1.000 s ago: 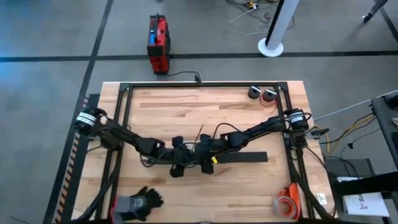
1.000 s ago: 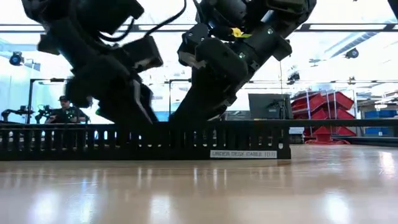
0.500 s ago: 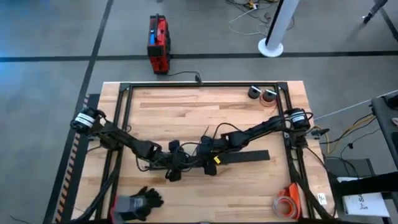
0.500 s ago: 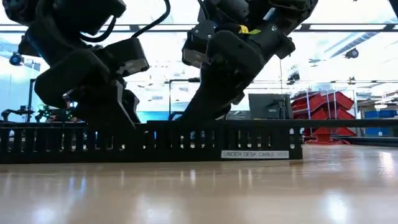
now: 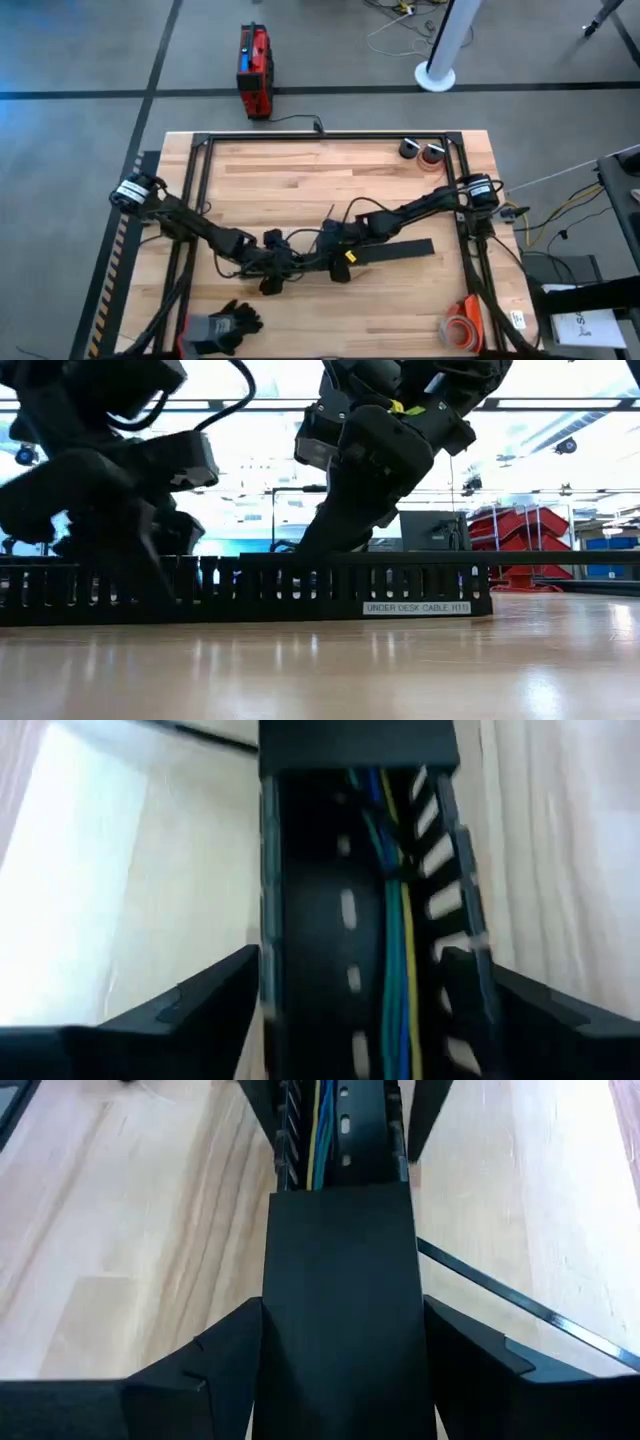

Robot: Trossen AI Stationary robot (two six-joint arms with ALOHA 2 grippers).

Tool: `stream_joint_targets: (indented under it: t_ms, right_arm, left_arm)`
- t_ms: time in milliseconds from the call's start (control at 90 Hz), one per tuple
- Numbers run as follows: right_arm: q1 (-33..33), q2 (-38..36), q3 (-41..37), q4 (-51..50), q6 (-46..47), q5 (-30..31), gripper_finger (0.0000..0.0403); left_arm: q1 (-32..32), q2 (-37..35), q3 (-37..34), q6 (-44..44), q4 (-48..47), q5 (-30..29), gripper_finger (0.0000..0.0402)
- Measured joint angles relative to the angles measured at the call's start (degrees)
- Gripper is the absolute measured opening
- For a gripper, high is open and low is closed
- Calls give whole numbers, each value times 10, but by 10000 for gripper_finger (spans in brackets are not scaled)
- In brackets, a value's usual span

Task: Ziptie cables
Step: Insert the cable duct cover into the cable duct

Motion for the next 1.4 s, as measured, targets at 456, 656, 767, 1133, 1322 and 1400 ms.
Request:
stream_joint_targets:
  t_ms: [456, 656, 767, 1133, 1322, 1400]
  right_arm:
    - [1, 0, -4, 44, -6, -24, 225]
    - [2, 2, -1, 54, 11, -36, 217]
    - [2, 1, 2, 47, 50, 0, 220]
    - [6, 0, 3, 14, 101, 28, 217]
    - [21, 0, 1, 33, 72, 48, 225]
    - [27, 0, 0, 46, 62, 54, 219]
  left_arm:
    - [-6, 60, -27, -31, 86, -36, 210]
    - [-5, 59, -27, -20, 93, -37, 214]
    - [-5, 59, -27, -14, 96, -43, 230]
    - [-4, 59, -27, -15, 109, -55, 225]
    - [-4, 59, -28, -22, 108, -57, 225]
    - [-4, 59, -28, -23, 107, -58, 221]
